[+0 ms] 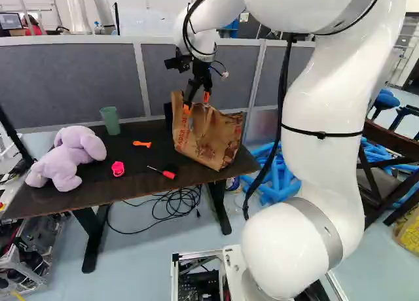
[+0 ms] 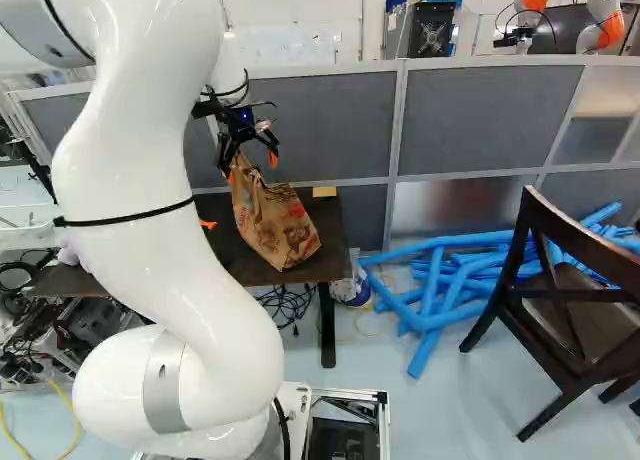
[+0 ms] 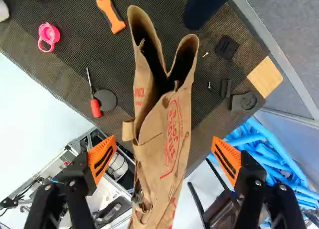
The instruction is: Pick up the bag on the ground and place it on the table
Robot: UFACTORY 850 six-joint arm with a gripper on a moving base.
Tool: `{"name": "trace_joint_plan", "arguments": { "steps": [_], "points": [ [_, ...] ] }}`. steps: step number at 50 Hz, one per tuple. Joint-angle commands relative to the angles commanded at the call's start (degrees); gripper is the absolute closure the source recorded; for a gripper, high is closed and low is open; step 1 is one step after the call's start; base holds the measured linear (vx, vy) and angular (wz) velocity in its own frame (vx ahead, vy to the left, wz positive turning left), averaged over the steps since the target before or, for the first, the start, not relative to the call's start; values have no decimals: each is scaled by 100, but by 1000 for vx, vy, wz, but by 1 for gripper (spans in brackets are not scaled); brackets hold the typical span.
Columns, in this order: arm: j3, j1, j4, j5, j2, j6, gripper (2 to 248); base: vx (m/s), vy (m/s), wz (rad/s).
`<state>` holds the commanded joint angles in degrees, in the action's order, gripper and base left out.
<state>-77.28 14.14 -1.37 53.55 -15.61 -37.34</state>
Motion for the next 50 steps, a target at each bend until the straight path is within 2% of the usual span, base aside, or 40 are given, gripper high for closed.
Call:
{"name": "trace_joint_plan", "arguments": {
  "steps": [50],
  "points": [
    [-249, -35, -79, 1182, 588, 0, 3, 0, 0, 0]
  ]
}}
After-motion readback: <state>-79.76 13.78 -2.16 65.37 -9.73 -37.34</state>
